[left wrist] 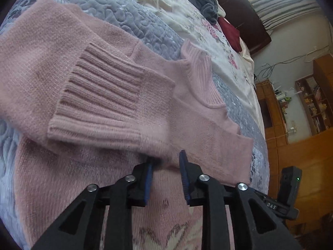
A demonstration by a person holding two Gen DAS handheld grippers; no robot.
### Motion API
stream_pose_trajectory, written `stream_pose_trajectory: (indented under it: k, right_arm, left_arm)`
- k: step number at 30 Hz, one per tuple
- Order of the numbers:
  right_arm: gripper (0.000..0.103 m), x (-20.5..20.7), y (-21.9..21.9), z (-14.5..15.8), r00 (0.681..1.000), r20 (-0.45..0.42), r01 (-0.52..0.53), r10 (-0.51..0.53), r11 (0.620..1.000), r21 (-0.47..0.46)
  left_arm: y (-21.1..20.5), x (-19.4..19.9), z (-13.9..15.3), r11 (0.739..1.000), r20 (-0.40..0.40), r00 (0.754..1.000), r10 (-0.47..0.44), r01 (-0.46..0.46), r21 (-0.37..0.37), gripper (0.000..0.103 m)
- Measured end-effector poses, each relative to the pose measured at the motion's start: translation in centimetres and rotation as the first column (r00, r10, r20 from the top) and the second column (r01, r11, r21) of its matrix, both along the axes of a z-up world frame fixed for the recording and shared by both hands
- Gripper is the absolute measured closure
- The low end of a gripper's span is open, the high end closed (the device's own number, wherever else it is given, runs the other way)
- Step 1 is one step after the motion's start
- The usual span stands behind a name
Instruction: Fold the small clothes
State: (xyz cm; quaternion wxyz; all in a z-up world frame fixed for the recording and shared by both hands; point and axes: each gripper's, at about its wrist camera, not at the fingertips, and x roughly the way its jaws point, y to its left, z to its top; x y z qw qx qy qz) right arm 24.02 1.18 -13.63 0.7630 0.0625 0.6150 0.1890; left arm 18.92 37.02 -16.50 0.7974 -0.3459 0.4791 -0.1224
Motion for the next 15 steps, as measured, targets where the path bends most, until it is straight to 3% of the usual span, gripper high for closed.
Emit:
stream_pose_trajectory:
  k: [2, 5, 7, 10, 13, 15]
  right_arm:
    - [0.048, 0.1, 0.9, 0.8, 1.0, 0.011, -0.026, 0.026, 1.0, 0.002]
    - [0.048, 0.8, 3.1, 1.6, 0.999, 0.004, -0.049, 0.048, 0.998, 0.042]
    - [0.048, 1.2, 5.1, 1.9, 0.998, 0.0, -0.069, 0.069, 0.996, 0.056]
    - [0.048, 1.8, 8.3, 2.3, 0.994, -0.006, -0.107, 0.108, 0.991, 0.076]
    - [0.048, 2.7, 11.5, 1.9, 0.991, -0.038, -0.126, 0.132, 0.985, 0.116]
    - [0.048, 3.5, 13.5, 1.4, 0.987, -0.067, -0.134, 0.145, 0.98, 0.147]
  left_arm:
    - [2.0, -1.9, 2.3, 0.999, 0.067, 0.998, 0.012, -0.015, 0.037, 0.073]
    - [6.0, -2.6, 4.9, 0.979, 0.123, 0.989, 0.087, -0.107, 0.171, 0.07]
    - [8.4, -1.7, 5.1, 0.943, 0.096, 0.986, 0.138, -0.16, 0.291, 0.068]
    - [11.0, 0.2, 3.4, 0.906, 0.019, 0.985, 0.172, -0.166, 0.389, 0.068]
    - [12.0, 1.2, 0.1, 0.92, -0.086, 0.983, 0.162, -0.119, 0.375, 0.07]
    - [11.8, 1.2, -0.7, 0.915, -0.075, 0.986, 0.149, -0.109, 0.387, 0.07]
